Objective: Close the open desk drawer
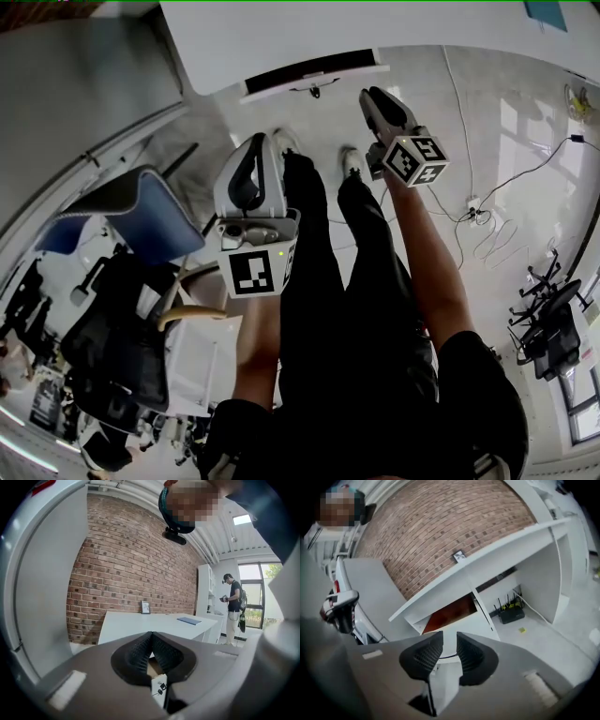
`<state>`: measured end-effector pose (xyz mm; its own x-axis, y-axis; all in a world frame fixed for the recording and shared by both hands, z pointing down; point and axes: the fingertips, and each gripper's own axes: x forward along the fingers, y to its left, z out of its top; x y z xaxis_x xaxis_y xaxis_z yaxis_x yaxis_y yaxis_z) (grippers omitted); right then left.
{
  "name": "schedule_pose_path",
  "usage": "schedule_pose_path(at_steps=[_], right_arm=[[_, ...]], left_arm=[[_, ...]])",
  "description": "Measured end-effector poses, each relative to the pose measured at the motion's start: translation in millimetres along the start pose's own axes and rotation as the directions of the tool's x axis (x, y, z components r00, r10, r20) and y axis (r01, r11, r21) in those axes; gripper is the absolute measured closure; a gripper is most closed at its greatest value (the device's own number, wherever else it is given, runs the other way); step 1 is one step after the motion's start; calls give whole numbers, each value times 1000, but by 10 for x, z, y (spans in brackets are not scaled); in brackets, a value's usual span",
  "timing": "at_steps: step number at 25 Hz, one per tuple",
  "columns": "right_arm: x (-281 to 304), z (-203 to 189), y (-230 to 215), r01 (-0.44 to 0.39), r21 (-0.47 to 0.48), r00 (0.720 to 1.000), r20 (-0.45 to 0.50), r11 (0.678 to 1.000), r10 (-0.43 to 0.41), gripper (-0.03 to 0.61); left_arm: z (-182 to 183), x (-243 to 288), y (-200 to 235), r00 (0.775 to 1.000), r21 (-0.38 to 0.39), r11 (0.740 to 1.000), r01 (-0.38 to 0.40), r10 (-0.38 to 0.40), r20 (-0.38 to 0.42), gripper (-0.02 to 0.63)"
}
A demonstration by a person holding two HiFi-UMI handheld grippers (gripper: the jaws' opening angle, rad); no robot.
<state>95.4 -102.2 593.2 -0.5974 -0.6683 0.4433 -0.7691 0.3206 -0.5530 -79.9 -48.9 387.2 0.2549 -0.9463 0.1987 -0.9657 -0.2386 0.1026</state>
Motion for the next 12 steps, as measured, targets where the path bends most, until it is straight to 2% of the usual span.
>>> schedule_pose_path(at_steps=[2,5,10,12], right_arm=[[57,-105,-48,-5,129,1000,23,992,2,483],[164,-255,-64,-31,285,998,54,958,16,483],[380,-540,-106,-35,435,999,49,900,15,482],[480,-628,-69,-61,492,997,61,868,36,478]], left_arm=[[-9,-11,8,1000,-10,1000,2,-2,2,597],[-1,-24,14,1000,-22,1000,4,-4,1,598],[36,10,27,1000,-27,1000,2,-1,11,598],[46,21,43,1000,-31,1000,2,-2,13,598]])
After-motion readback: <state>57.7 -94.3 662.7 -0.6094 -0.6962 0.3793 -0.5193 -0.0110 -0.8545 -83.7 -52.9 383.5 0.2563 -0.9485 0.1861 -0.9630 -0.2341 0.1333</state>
